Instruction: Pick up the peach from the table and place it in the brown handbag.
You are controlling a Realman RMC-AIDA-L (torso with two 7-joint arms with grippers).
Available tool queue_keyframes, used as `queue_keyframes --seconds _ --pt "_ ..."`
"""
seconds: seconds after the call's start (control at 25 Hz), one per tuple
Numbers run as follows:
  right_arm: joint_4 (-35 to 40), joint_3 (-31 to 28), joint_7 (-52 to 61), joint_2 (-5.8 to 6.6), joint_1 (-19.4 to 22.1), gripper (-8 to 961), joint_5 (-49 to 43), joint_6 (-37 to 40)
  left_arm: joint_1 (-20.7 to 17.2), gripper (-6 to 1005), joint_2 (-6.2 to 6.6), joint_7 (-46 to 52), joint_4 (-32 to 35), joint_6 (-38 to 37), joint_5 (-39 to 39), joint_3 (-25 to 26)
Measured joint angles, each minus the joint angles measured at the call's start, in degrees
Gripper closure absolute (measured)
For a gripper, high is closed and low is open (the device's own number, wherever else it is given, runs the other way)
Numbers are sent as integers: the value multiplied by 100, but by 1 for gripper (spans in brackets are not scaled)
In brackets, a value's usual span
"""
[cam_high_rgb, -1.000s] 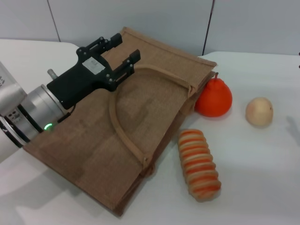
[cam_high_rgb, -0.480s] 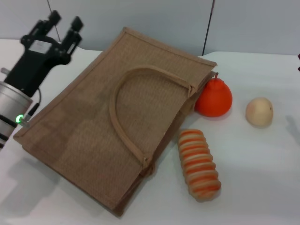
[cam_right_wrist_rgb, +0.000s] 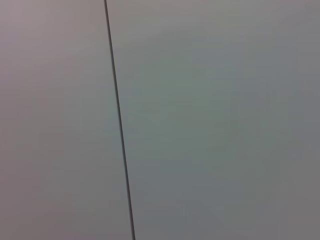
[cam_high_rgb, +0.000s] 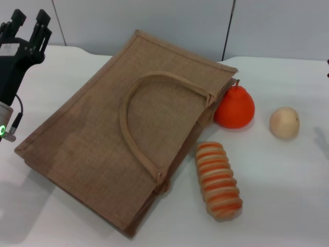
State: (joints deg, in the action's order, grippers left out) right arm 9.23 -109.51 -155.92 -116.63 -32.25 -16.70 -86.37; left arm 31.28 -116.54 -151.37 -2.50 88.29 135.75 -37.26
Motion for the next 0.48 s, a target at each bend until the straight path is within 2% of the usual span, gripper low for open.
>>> queue_keyframes --seconds 0.48 --pt "0 0 0 0 0 60 0 7 -8 407 9 3 -14 83 21 0"
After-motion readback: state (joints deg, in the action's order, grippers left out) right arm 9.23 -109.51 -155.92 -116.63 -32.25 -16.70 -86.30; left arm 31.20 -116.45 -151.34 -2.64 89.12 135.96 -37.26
